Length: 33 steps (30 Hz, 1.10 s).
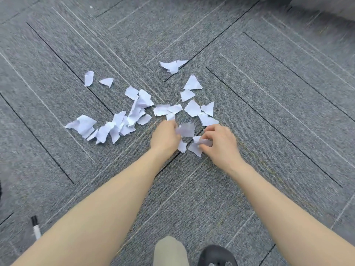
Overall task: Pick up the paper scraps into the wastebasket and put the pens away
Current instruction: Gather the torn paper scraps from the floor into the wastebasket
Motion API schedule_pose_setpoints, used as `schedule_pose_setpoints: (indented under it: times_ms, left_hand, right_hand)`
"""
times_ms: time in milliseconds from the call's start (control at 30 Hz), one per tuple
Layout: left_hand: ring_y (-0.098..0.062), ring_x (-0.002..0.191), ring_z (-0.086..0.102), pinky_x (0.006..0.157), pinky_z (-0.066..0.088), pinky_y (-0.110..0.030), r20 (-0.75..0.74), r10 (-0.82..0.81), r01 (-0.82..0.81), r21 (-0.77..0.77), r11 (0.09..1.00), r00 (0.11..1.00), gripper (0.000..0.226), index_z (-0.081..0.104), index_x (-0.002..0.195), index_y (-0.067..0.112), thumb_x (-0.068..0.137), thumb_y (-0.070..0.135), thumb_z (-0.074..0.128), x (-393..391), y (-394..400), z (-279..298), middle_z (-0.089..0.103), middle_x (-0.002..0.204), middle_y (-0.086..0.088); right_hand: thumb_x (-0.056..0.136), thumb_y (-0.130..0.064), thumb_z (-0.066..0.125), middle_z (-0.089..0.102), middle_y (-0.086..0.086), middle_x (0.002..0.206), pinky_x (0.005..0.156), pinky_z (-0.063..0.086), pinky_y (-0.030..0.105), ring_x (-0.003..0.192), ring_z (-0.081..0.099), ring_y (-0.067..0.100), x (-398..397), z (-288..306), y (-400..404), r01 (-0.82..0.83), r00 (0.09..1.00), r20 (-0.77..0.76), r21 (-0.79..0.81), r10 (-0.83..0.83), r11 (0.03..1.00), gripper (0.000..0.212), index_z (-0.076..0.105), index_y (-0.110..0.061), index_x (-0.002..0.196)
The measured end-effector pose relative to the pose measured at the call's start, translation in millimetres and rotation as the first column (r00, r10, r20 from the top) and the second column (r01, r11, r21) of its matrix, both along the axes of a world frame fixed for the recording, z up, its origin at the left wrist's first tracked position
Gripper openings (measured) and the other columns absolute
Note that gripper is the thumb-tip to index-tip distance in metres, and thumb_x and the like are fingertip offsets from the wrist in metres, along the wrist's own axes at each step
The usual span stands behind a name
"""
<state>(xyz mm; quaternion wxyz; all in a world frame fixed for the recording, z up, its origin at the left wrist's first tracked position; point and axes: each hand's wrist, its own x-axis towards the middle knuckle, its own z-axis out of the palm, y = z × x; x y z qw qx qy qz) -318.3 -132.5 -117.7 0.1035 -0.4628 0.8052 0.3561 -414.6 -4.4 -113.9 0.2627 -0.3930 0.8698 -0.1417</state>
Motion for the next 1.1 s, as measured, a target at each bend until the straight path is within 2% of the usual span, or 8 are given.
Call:
schedule_pose_setpoints:
  times_ms: [100,333,467,567,667,767,867,1100]
  left_hand:
    - [-0.025,0.066,0.043,0.057,0.031,-0.029,0.000,0.028,-0.028,-0.014,1.000,1.000,0.036,0.032,0.057,0.021,0.084,0.006,0.052,3.9,2.1,6.1,0.040,0.060,0.003]
    - [-0.017,0.054,0.036,0.047,0.023,-0.028,-0.050,0.115,-0.114,0.034,0.993,0.992,0.021,0.038,0.072,0.014,0.087,0.010,0.053,11.8,-19.9,13.8,0.035,0.060,0.004]
    - [-0.013,0.051,0.035,0.048,0.031,-0.028,-0.071,0.217,-0.205,0.146,0.968,0.974,0.017,0.041,0.082,0.013,0.088,0.014,0.056,23.1,-28.7,13.1,0.035,0.061,0.002]
    - [-0.017,0.066,0.051,0.066,0.056,-0.032,-0.114,0.473,-0.407,0.362,0.839,0.874,0.008,0.047,0.090,0.014,0.091,0.009,0.054,26.0,-26.1,16.7,0.041,0.080,0.001]
    - [-0.020,0.075,0.058,0.061,0.052,-0.019,-0.133,0.641,-0.504,0.507,0.700,0.756,0.040,0.042,0.133,0.007,0.094,0.008,0.051,21.5,-28.2,17.6,0.040,0.091,0.009]
    - [-0.017,0.064,0.047,0.050,0.040,-0.019,-0.182,0.552,-0.475,0.338,0.812,0.814,0.011,0.050,0.101,0.012,0.091,0.008,0.052,11.8,-34.1,17.5,0.041,0.075,0.002]
    - [-0.017,0.054,0.029,0.048,0.021,-0.028,-0.142,0.389,-0.383,0.072,0.921,0.910,0.030,0.031,0.065,0.018,0.087,0.008,0.049,-2.8,-43.9,15.2,0.032,0.060,0.002]
    - [-0.032,0.097,0.052,0.076,0.039,-0.037,0.055,0.003,0.011,-0.243,0.970,0.998,0.014,0.057,0.092,0.002,0.084,-0.001,0.046,-23.1,-50.7,6.1,0.048,0.114,-0.014]
  right_hand:
    - [0.085,-0.023,0.062,0.054,-0.002,0.114,0.087,0.035,0.036,0.107,0.046,0.023,4.8,-4.4,-9.1,-0.129,0.992,-0.005,-0.001,0.129,0.992,0.008,0.064,-0.016,0.087]
    - [0.088,-0.011,0.054,0.052,0.003,0.097,0.071,0.042,0.034,0.091,0.053,0.025,7.6,-3.7,-14.9,-0.093,0.990,0.100,-0.014,0.094,0.996,0.005,0.052,-0.011,0.083]
    - [0.085,-0.016,0.060,0.051,0.002,0.112,0.082,0.037,0.032,0.100,0.048,0.023,15.4,-7.0,-9.4,0.012,1.000,-0.011,-0.055,-0.013,0.998,0.009,0.059,-0.013,0.093]
    - [0.085,-0.021,0.061,0.055,-0.001,0.107,0.081,0.033,0.030,0.099,0.047,0.022,16.0,-7.4,-6.8,0.040,0.998,-0.045,-0.029,-0.042,0.999,0.007,0.059,-0.018,0.092]
    - [0.085,-0.017,0.060,0.054,0.000,0.100,0.076,0.035,0.030,0.092,0.047,0.021,13.8,-7.1,-8.3,0.053,0.999,0.009,-0.032,-0.053,0.998,0.003,0.059,-0.017,0.088]
    - [0.085,-0.009,0.058,0.047,-0.002,0.096,0.068,0.040,0.032,0.083,0.053,0.021,15.1,-4.0,-10.9,0.119,0.982,0.152,-0.060,-0.109,0.991,0.008,0.056,-0.016,0.082]
    - [0.086,-0.009,0.055,0.047,-0.003,0.095,0.064,0.038,0.031,0.081,0.055,0.022,17.1,-2.6,-12.0,0.109,0.987,0.123,-0.036,-0.104,0.993,0.012,0.051,-0.020,0.080]
    - [0.078,-0.001,0.049,0.054,-0.001,0.074,0.069,0.038,0.035,0.076,0.050,0.025,13.8,1.3,-15.2,-0.041,0.999,-0.006,-0.016,0.041,0.999,0.020,0.044,-0.019,0.071]
